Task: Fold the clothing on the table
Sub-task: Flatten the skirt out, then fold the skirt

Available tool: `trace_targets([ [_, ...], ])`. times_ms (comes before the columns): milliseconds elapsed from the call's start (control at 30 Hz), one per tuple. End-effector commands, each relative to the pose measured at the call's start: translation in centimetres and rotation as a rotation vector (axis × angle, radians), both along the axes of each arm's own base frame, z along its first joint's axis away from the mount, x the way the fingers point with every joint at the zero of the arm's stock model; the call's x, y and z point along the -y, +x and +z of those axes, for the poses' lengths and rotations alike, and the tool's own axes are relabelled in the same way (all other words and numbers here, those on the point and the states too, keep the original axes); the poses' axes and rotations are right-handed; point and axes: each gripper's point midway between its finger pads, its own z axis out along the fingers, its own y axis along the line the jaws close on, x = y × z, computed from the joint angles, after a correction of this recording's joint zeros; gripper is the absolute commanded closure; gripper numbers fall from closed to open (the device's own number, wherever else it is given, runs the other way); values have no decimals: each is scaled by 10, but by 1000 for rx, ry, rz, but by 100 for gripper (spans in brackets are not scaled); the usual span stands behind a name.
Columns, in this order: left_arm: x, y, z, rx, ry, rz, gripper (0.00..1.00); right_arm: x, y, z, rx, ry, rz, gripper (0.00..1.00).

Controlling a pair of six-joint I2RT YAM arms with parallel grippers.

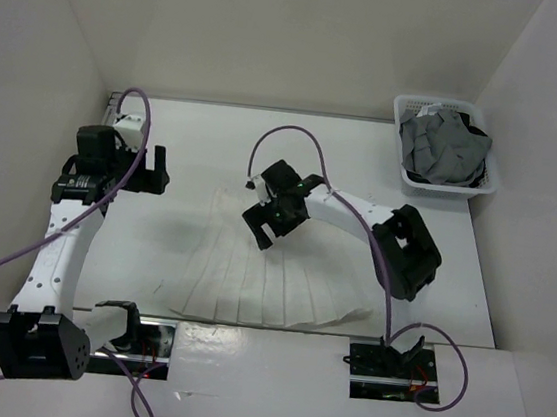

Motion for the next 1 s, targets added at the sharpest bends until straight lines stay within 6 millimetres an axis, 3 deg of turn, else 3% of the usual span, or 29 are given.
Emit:
trace_targets([
  [0, 18, 10, -4, -9, -26, -97, 1, -5, 10, 90, 135, 159, 6, 1],
  [67, 31, 21, -7, -23, -20, -134, 1, 9, 34, 120, 218, 217, -32, 1],
  [100, 34, 30, -21, -64, -25, -143, 1, 18, 44, 139, 263, 247, -61, 1],
  [133, 42, 36, -23, -76, -44, -175, 1, 29, 56, 147, 291, 260, -97, 1],
  [167, 45, 45, -38, -119, -62, -189, 1, 55, 82, 155, 326, 281, -173, 1],
  [233, 59, 56, -59, -183, -117, -238, 1, 81, 103, 158, 338, 313, -221, 5],
  [267, 62, 67, -57, -164, -125, -250, 1, 110, 118, 158, 355, 297, -284, 7],
  [300, 64, 73, -61, -173, -143, -256, 3, 121, 128, 149, 348, 286, -314, 13],
  [367, 73, 85, -78, -198, -171, -277, 17, 148, 143, 138, 351, 256, -361, 19],
  [400, 75, 91, -79, -196, -181, -287, 23, 155, 147, 126, 329, 243, -378, 26],
  [433, 81, 94, -84, -210, -188, -304, 29, 160, 148, 118, 317, 234, -391, 30],
  [467, 81, 100, -101, -243, -193, -301, 42, 165, 148, 109, 303, 220, -393, 32],
  [500, 86, 102, -107, -261, -201, -303, 46, 170, 150, 100, 290, 206, -395, 34],
  [533, 87, 109, -108, -255, -207, -310, 47, 170, 150, 100, 290, 206, -395, 34],
  [567, 87, 110, -124, -289, -212, -307, 47, 170, 151, 95, 279, 201, -396, 34],
  [633, 98, 114, -139, -324, -221, -332, 47, 170, 151, 90, 273, 194, -389, 34],
  [667, 98, 119, -139, -319, -221, -333, 47, 170, 153, 87, 273, 194, -389, 34],
  [833, 124, 110, -171, -412, -223, -393, 47, 170, 153, 75, 251, 180, -383, 34],
  [967, 127, 110, -180, -426, -216, -395, 47, 170, 153, 71, 242, 176, -383, 34],
])
